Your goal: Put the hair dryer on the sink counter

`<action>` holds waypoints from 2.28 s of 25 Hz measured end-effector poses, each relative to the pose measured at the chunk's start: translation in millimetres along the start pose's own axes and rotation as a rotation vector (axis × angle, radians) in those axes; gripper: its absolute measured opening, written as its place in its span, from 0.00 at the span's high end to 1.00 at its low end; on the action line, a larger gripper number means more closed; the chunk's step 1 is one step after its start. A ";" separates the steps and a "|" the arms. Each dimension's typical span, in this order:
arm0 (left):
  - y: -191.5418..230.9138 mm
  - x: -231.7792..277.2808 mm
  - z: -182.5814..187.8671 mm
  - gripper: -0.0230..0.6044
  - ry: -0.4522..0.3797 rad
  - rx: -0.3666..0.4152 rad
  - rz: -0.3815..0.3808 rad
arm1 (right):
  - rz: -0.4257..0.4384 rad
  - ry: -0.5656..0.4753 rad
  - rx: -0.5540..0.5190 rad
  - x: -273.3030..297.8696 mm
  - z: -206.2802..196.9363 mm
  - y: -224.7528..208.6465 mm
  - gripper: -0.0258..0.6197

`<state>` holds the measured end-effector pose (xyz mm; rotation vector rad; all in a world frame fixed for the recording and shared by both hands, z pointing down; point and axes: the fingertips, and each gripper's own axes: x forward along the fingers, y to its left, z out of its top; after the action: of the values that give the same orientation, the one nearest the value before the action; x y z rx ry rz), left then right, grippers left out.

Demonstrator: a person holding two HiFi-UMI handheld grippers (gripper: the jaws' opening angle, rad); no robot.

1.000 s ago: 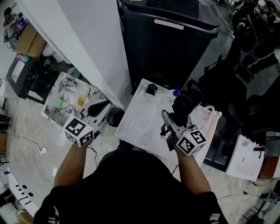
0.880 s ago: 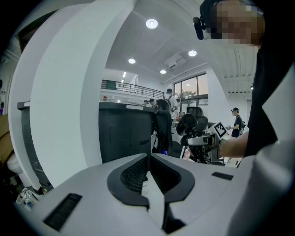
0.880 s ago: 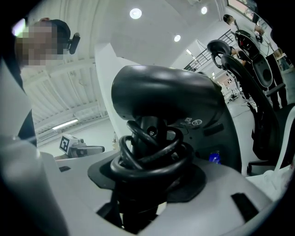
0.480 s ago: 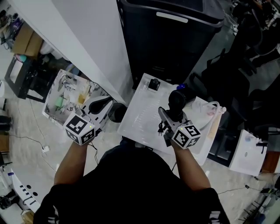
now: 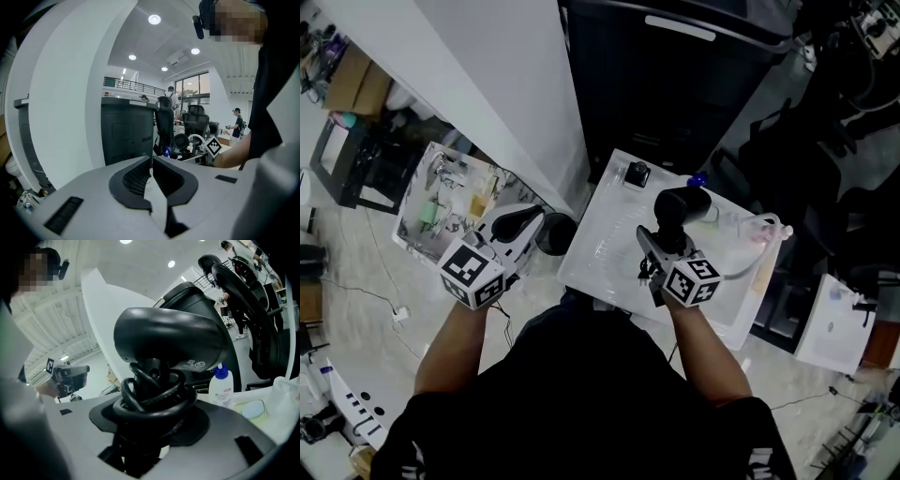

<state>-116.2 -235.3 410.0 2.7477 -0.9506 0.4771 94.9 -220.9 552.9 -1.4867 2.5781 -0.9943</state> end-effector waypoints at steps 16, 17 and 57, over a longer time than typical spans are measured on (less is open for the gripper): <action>16.2 -2.7 -17.4 0.90 0.028 -0.016 -0.010 | -0.081 0.128 0.040 31.6 -74.7 -27.3 0.54; 16.3 -2.0 -18.6 0.90 0.029 -0.017 -0.012 | -0.084 0.136 0.042 33.3 -79.5 -28.7 0.54; 32.6 19.1 -64.0 0.90 0.110 -0.086 -0.050 | -0.287 0.437 0.126 99.0 -209.2 -108.2 0.54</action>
<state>-137.6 -253.1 479.0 2.6319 -0.8538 0.5587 60.9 -227.4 806.0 -1.8135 2.5347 -1.6496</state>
